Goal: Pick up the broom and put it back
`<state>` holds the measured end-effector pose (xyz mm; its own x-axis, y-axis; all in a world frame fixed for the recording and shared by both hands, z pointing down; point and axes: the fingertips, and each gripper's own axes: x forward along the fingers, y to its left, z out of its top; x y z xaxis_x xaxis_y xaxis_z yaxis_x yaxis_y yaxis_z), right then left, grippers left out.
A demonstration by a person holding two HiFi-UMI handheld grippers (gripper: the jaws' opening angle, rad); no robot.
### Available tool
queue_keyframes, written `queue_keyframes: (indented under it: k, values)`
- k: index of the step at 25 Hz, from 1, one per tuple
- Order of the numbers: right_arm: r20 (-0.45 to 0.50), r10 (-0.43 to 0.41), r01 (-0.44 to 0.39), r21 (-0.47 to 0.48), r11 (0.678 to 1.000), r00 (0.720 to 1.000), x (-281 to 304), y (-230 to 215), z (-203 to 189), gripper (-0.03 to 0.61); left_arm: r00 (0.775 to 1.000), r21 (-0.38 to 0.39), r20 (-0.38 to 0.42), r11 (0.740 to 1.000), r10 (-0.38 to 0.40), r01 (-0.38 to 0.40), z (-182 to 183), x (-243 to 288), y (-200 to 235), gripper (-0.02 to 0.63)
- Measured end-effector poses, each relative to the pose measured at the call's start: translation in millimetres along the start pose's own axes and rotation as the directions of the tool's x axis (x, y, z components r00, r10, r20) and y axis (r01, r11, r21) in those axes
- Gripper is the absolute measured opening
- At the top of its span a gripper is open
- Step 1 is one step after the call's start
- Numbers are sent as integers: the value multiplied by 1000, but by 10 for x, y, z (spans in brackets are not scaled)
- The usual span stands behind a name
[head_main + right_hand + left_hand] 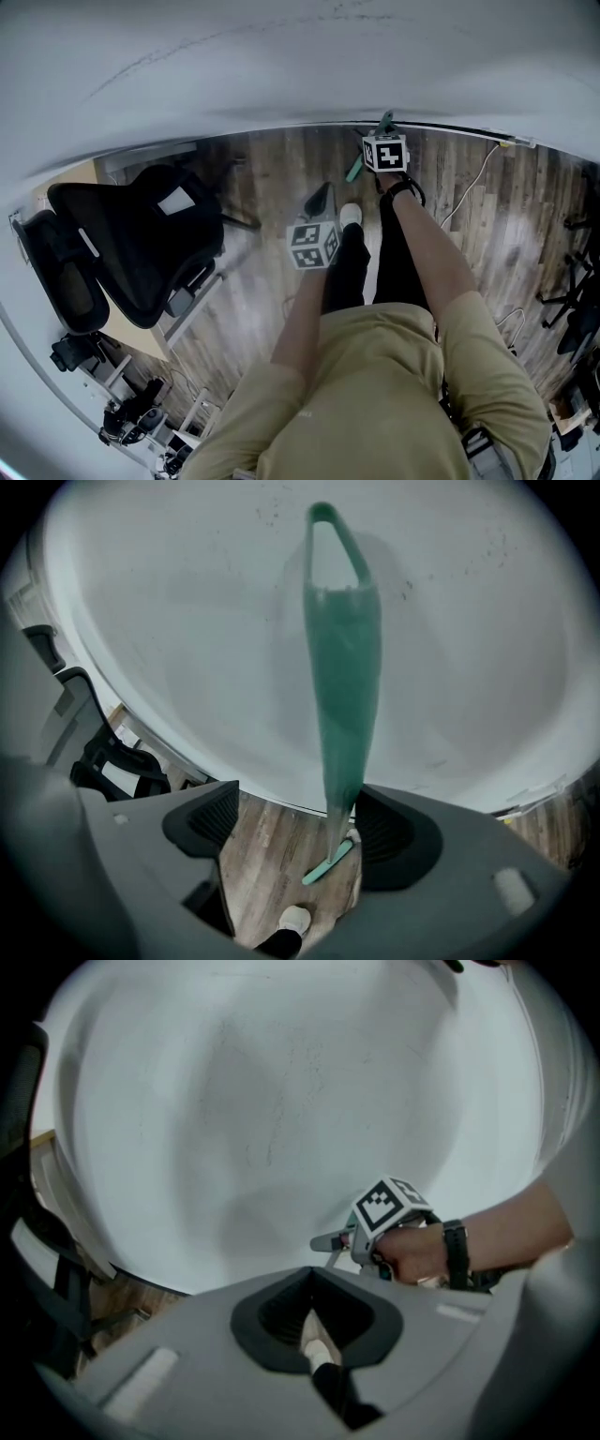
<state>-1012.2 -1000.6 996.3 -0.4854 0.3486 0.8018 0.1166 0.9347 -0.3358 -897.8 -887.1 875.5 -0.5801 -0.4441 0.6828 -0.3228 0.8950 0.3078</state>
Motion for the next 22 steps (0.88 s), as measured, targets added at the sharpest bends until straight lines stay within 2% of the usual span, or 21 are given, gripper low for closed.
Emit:
queue_keyframes:
  k: [4,9,12,15,17,19,21,22]
  values:
    - [-31,25,-24,5,1000,999,43,-38,-106,473,1000,-2,-6,1000,0,0,-42,-39,30,3]
    - [-34,14,-14,4,1000,999,-36,-147,-188,521,1000,7,-8,1000,-11,11,-38,-26,49,3]
    - [-1,-3,3,28,1000,1000,-246,-151,-201,535,1000,14,10,1000,-24,24,51,-47,36,3]
    - [97,-41,37,35,999,994,-663,-66,-106,527,998,29,44,999,-43,41,245,-123,-23,3]
    - [163,-64,59,31,998,985,-1054,44,-18,472,994,47,70,996,-80,76,425,-231,-134,3]
    - [223,-68,64,23,998,972,-1457,200,71,416,984,73,102,987,-149,142,640,-384,-324,3]
    - [291,-53,52,9,999,955,-1838,388,203,409,969,108,140,976,-205,191,880,-550,-518,3]
    - [326,-49,51,2,999,944,-2026,471,279,384,962,129,161,971,-221,201,1000,-629,-599,3]
